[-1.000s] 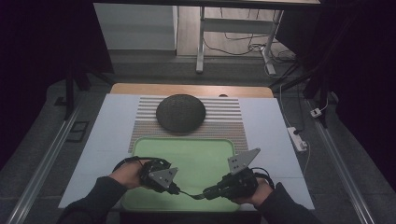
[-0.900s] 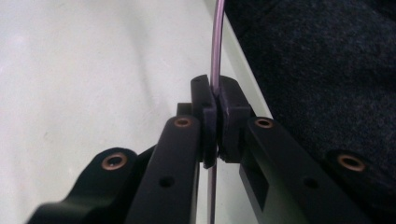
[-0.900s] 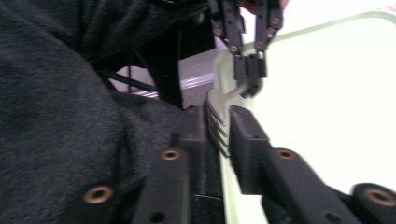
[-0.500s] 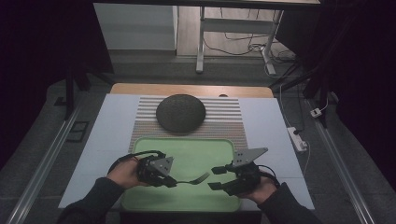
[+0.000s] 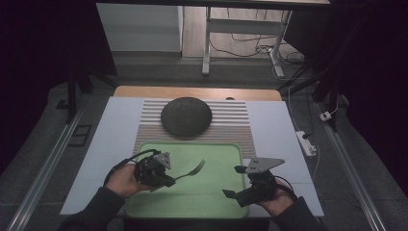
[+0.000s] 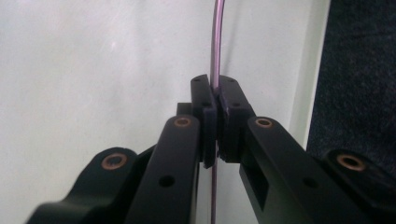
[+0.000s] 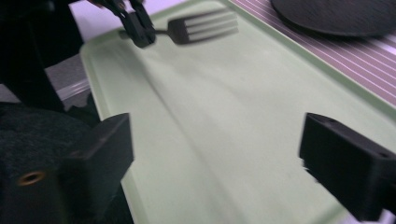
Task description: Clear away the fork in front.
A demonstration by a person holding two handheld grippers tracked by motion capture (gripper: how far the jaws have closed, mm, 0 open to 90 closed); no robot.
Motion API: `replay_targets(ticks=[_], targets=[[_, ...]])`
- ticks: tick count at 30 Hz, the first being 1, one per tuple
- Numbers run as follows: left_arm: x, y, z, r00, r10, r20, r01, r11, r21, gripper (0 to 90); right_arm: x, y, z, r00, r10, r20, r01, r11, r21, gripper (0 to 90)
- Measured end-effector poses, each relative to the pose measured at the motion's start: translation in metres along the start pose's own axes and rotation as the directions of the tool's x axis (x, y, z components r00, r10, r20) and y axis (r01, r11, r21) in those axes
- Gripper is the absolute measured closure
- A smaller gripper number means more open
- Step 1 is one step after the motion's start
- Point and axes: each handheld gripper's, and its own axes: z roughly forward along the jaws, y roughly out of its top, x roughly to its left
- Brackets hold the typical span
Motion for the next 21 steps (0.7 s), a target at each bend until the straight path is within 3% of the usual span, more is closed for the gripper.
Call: replay_targets(ticks=[2, 6, 8, 10, 12, 16, 19, 21], targets=[[-0.001, -0.001, -0.001, 0.9984, -0.056, -0.01, 0.056, 0.9984, 0.006, 86.2, 0.0, -0.004, -0.004, 0.9993, 0.011, 0.037, -0.011, 1.0, 0.005, 7.7], [-0.001, -0.007, -0.005, 0.9889, -0.145, -0.033, 0.145, 0.9894, 0.003, 86.2, 0.001, -0.011, -0.013, 0.997, 0.024, 0.074, -0.022, 1.0, -0.022, 4.7], [-0.002, -0.011, -0.007, 0.9818, -0.182, -0.053, 0.182, 0.9832, -0.005, 86.2, 0.002, -0.014, -0.018, 0.995, 0.018, 0.098, -0.015, 1.0, -0.027, 2.2], [-0.003, -0.015, -0.008, 0.9703, -0.232, -0.068, 0.231, 0.9726, -0.025, 86.2, 0.003, -0.017, -0.022, 0.9923, 0.018, 0.122, -0.014, 0.999, -0.033, 1.9], [-0.003, -0.02, -0.008, 0.9567, -0.282, -0.072, 0.28, 0.9592, -0.041, 86.2, 0.004, -0.021, -0.025, 0.9908, 0.024, 0.133, -0.019, 0.999, -0.032, 1.1], [-0.005, -0.029, -0.01, 0.9217, -0.372, -0.108, 0.368, 0.9279, -0.059, 86.2, 0.004, -0.028, -0.031, 0.9877, 0.037, 0.152, -0.033, 0.999, -0.024, 1.0], [-0.004, -0.036, -0.011, 0.8868, -0.443, -0.131, 0.437, 0.8963, -0.078, 86.1, 0.005, -0.033, -0.036, 0.9858, 0.044, 0.162, -0.042, 0.999, -0.016, 1.0], [-0.004, -0.04, -0.012, 0.8602, -0.487, -0.151, 0.48, 0.8733, -0.084, 86.1, 0.006, -0.036, -0.038, 0.9846, 0.048, 0.168, -0.046, 0.999, -0.013, 1.0]])
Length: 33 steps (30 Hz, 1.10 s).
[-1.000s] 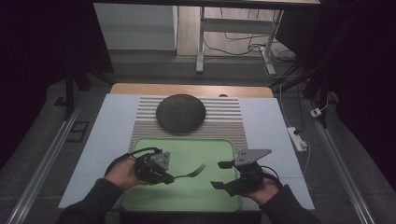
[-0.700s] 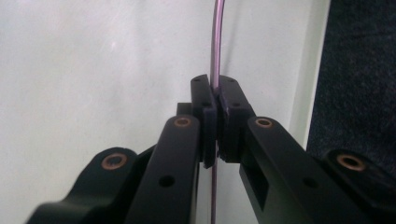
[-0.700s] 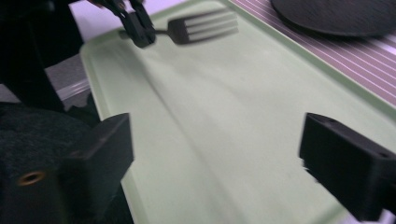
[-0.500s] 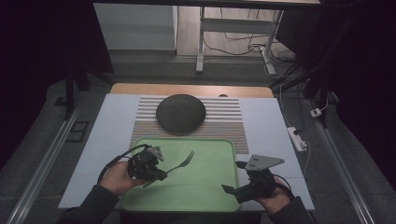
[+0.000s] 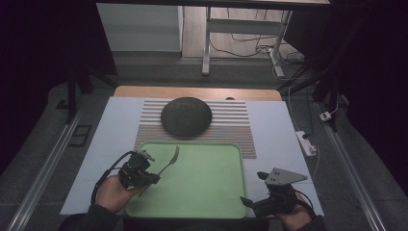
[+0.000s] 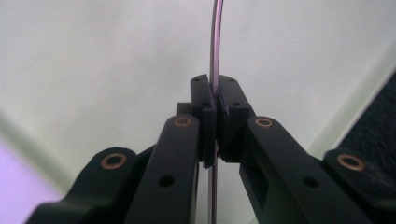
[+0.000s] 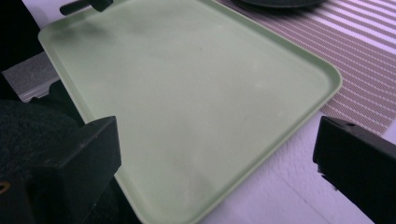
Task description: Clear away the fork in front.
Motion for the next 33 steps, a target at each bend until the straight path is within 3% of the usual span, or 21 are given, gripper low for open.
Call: replay_targets(ticks=[2, 5, 10, 16, 20, 26, 29, 33], targets=[[0.004, -0.003, 0.0, 0.9983, -0.054, -0.022, 0.054, 0.9985, 0.004, 86.1, 0.0, -0.003, -0.003, 1.0, 0.001, 0.007, -0.001, 1.0, 0.004, 1.0], [0.011, -0.007, 0.002, 0.9908, -0.132, -0.028, 0.133, 0.9911, 0.015, 86.1, 0.001, -0.006, -0.006, 0.9998, 0.002, 0.02, -0.002, 1.0, 0.008, 1.0], [0.022, -0.01, 0.007, 0.9756, -0.215, -0.046, 0.216, 0.9758, 0.031, 86.1, 0.004, -0.011, -0.011, 0.9987, -0.009, 0.05, 0.007, 1.0, 0.03, 1.0], [0.029, -0.012, 0.014, 0.9585, -0.27, -0.091, 0.277, 0.958, 0.074, 86.1, 0.005, -0.014, -0.012, 0.9979, -0.013, 0.064, 0.011, 0.999, 0.038, 1.0], [0.032, -0.012, 0.018, 0.9529, -0.285, -0.104, 0.295, 0.9505, 0.098, 85.8, 0.004, -0.015, -0.013, 0.9976, -0.002, 0.07, -0.001, 0.999, 0.036, 0.9], [0.033, -0.013, 0.021, 0.9539, -0.279, -0.11, 0.291, 0.9502, 0.112, 84.8, 0.004, -0.017, -0.015, 0.9978, 0.006, 0.066, -0.008, 0.999, 0.036, 0.9], [0.033, -0.013, 0.019, 0.9565, -0.27, -0.111, 0.281, 0.9542, 0.102, 83.2, 0.004, -0.018, -0.017, 0.9975, 0.018, 0.068, -0.02, 0.999, 0.034, 0.9], [0.034, -0.012, 0.012, 0.9623, -0.253, -0.099, 0.259, 0.9648, 0.046, 79.9, 0.004, -0.019, -0.02, 0.9965, 0.049, 0.067, -0.051, 0.998, 0.03, 0.8]])
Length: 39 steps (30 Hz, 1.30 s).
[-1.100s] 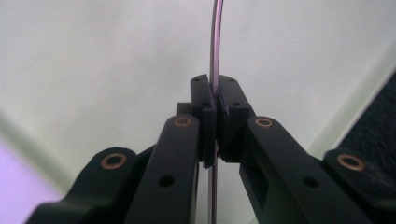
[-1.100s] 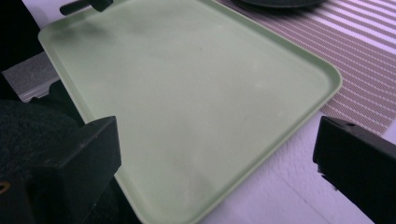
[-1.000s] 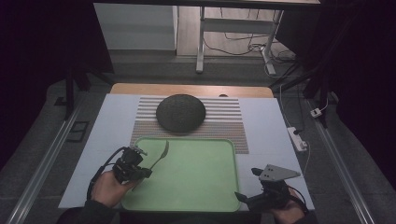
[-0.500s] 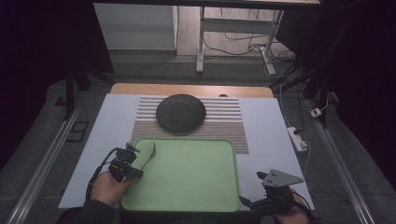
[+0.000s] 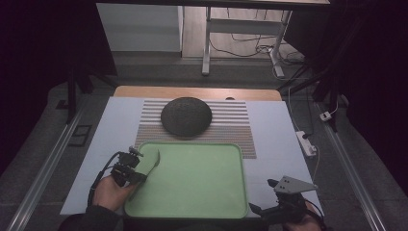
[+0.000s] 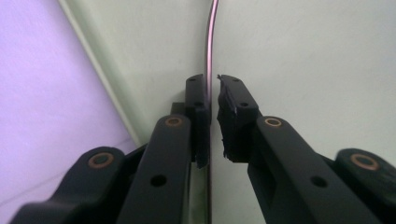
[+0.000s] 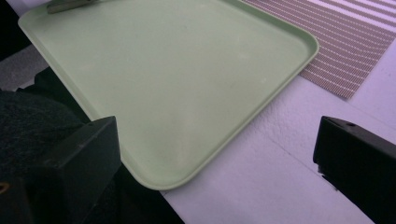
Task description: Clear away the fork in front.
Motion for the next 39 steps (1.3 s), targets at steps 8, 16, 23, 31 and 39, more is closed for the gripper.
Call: replay_targets(ticks=[8, 16, 23, 31, 39], targets=[[0.01, 0.016, -0.009, 0.9964, 0.076, 0.037, -0.07, 0.9852, -0.157, 88.4, -0.001, -0.001, -0.001, 0.9998, 0.022, -0.003, -0.022, 1.0, 0.015, 0.7], [0.011, 0.04, 0.01, 0.9932, 0.116, -0.011, -0.116, 0.9829, -0.142, 88.6, 0.0, 0.0, 0.003, 0.9999, 0.006, 0.011, -0.007, 0.999, 0.049, 0.7], [0.004, 0.049, 0.018, 0.9882, 0.151, -0.026, -0.153, 0.9794, -0.132, 88.6, -0.001, 0.0, 0.003, 0.9999, 0.016, 0.0, -0.016, 0.999, 0.044, 0.7], [-0.007, 0.051, 0.018, 0.9828, 0.183, -0.023, -0.184, 0.9717, -0.147, 88.6, -0.001, 0.0, 0.003, 0.9999, 0.013, -0.007, -0.013, 0.999, 0.044, 0.8], [-0.024, 0.053, 0.027, 0.9685, 0.243, 0.054, -0.234, 0.9627, -0.136, 88.6, -0.002, 0.0, 0.003, 0.9998, 0.014, -0.011, -0.014, 0.999, 0.048, 0.8]])
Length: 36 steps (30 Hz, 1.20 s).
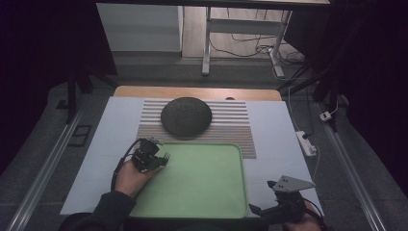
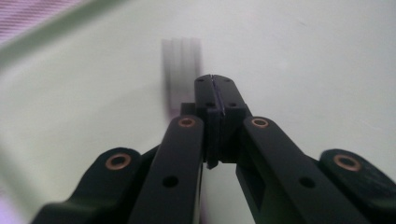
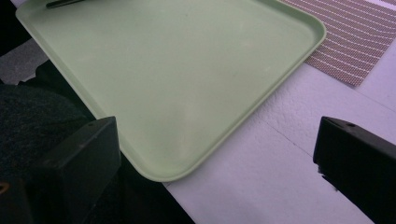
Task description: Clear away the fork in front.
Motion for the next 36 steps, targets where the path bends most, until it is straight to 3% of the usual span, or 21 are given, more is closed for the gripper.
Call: replay_targets(ticks=[4, 6, 9, 16, 23, 33, 36], targets=[[-0.005, 0.0, 0.014, 0.9999, 0.013, 0.003, -0.013, 0.9986, 0.05, 88.6, 0.0, 0.0, 0.0, 1.0, 0.003, -0.003, -0.003, 1.0, -0.002, 0.8], [-0.005, 0.0, 0.015, 0.9999, 0.012, 0.0, -0.012, 0.9988, 0.048, 88.6, 0.0, 0.0, 0.0, 1.0, 0.005, -0.008, -0.005, 1.0, -0.003, 0.8], [-0.002, -0.001, 0.014, 0.9993, 0.008, -0.037, -0.006, 0.9991, 0.043, 88.6, -0.001, 0.0, 0.0, 0.9999, 0.008, -0.015, -0.008, 1.0, -0.002, 0.8], [0.013, -0.004, 0.008, 0.9966, -0.045, -0.07, 0.047, 0.9982, 0.037, 88.6, -0.002, 0.0, 0.001, 0.9997, 0.012, -0.024, -0.012, 1.0, 0.003, 0.8], [0.031, -0.01, 0.002, 0.9909, -0.116, -0.069, 0.118, 0.9925, 0.031, 88.6, -0.002, 0.0, 0.001, 0.9994, 0.017, -0.029, -0.017, 1.0, 0.005, 0.9], [0.044, -0.014, -0.004, 0.9816, -0.163, -0.1, 0.167, 0.9856, 0.028, 88.5, -0.002, 0.0, 0.001, 0.9993, 0.017, -0.033, -0.017, 1.0, 0.006, 0.9], [0.048, -0.016, -0.005, 0.9792, -0.185, -0.084, 0.187, 0.9822, 0.018, 88.5, -0.002, 0.0, 0.001, 0.9993, 0.017, -0.033, -0.017, 1.0, 0.008, 0.9]])
